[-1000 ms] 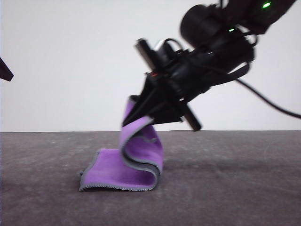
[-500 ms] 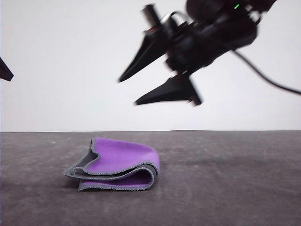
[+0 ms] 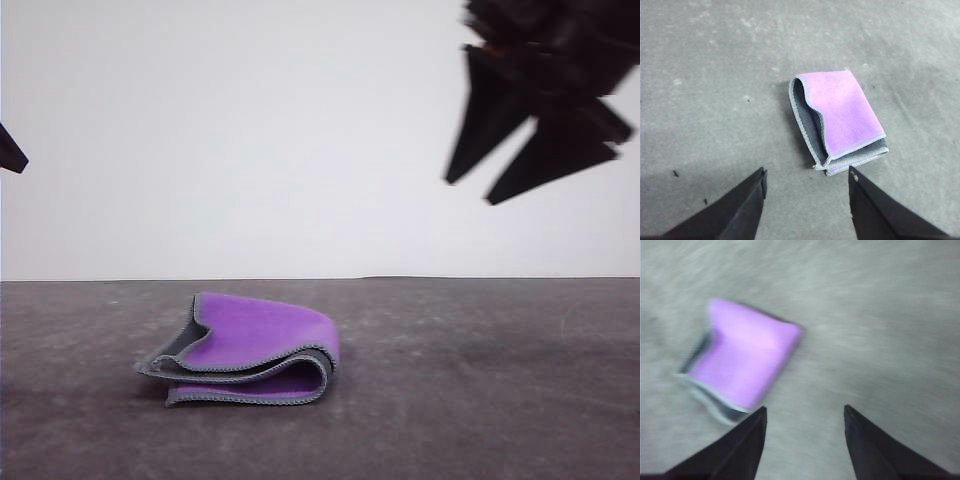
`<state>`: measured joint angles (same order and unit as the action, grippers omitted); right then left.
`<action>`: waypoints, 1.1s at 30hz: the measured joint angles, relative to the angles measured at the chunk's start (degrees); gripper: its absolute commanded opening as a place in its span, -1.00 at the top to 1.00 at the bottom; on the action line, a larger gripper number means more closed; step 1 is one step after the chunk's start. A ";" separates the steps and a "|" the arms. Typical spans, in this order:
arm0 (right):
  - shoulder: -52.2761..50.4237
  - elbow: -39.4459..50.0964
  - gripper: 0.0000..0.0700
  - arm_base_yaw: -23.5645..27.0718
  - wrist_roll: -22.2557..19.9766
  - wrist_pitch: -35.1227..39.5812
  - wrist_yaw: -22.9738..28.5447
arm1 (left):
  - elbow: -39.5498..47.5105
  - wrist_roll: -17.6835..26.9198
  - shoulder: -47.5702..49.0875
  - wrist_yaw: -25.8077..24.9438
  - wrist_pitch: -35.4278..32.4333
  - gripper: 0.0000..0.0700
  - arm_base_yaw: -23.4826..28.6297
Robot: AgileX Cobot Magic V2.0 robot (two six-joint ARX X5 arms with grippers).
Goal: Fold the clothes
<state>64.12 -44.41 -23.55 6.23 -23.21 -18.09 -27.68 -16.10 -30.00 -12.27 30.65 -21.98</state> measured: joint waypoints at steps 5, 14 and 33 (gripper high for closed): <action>-9.44 10.20 0.12 0.45 0.03 7.99 2.51 | 0.00 -0.07 0.00 0.02 -0.01 0.12 0.00; -12.84 17.49 0.13 0.51 0.66 9.10 4.59 | 0.00 -0.04 0.01 0.17 0.07 0.14 0.00; -12.84 17.49 0.95 0.55 0.75 10.82 4.64 | 0.00 -0.09 0.02 0.17 0.24 1.00 0.00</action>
<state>51.29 -26.92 -23.00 6.98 -12.38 -13.45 -27.68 -16.19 -29.98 -12.10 30.90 -21.98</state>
